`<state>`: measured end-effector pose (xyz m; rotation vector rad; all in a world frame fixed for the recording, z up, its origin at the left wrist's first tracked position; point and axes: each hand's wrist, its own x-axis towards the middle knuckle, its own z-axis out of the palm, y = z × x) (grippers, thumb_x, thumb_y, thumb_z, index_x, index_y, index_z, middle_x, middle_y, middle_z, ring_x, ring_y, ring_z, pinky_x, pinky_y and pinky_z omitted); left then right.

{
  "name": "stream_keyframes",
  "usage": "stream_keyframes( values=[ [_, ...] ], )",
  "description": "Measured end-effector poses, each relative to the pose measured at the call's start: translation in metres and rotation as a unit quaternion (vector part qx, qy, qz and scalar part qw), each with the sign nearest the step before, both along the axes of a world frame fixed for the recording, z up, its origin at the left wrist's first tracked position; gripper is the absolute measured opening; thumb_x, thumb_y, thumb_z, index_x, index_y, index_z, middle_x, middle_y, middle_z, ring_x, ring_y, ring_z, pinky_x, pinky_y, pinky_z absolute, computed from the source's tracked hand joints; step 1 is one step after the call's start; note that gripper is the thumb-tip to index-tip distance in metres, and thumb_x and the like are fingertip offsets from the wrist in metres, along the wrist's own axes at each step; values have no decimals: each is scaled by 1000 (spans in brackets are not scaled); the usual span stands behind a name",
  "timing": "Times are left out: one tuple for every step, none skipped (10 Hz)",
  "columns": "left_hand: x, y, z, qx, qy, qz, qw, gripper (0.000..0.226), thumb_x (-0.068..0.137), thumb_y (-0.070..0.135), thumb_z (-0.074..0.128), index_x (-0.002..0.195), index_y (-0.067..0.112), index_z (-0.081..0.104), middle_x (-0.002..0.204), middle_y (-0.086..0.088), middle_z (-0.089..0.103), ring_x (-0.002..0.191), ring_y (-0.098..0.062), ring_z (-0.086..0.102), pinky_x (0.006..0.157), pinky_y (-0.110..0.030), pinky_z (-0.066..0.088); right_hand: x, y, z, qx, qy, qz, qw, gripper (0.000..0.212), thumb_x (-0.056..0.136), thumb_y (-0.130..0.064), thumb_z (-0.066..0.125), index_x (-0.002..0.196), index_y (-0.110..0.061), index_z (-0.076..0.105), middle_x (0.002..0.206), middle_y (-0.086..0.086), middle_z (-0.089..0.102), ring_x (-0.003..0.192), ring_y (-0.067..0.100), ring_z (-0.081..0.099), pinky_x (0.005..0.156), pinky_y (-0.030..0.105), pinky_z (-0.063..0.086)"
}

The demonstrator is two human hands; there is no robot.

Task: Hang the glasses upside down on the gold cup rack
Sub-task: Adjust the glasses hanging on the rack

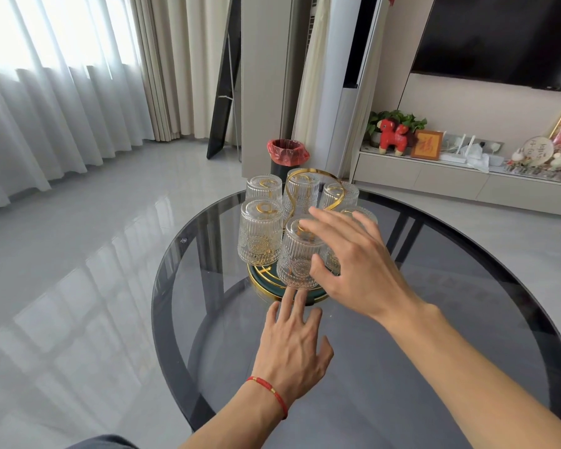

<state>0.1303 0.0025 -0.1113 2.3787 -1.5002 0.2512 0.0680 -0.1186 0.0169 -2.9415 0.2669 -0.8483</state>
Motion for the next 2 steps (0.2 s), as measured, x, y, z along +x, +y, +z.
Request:
stream_keyframes(
  values=[
    [-1,7,2,-18,7,-9,1000,40,92,40,42,118,15,60,152,-16,42,148,-36,30,110,-45,43,-7,1,1,20,-26,12,999,51,92,-25,59,143,-18,60,156,3,54,142,20,51,124,49,25],
    [-5,22,2,-47,19,-25,998,27,91,30,54,107,12,64,151,-19,47,143,-37,40,110,-44,47,-24,0,4,69,-82,14,994,47,93,-20,61,139,-16,63,150,1,59,139,17,53,121,48,31]
  ],
)
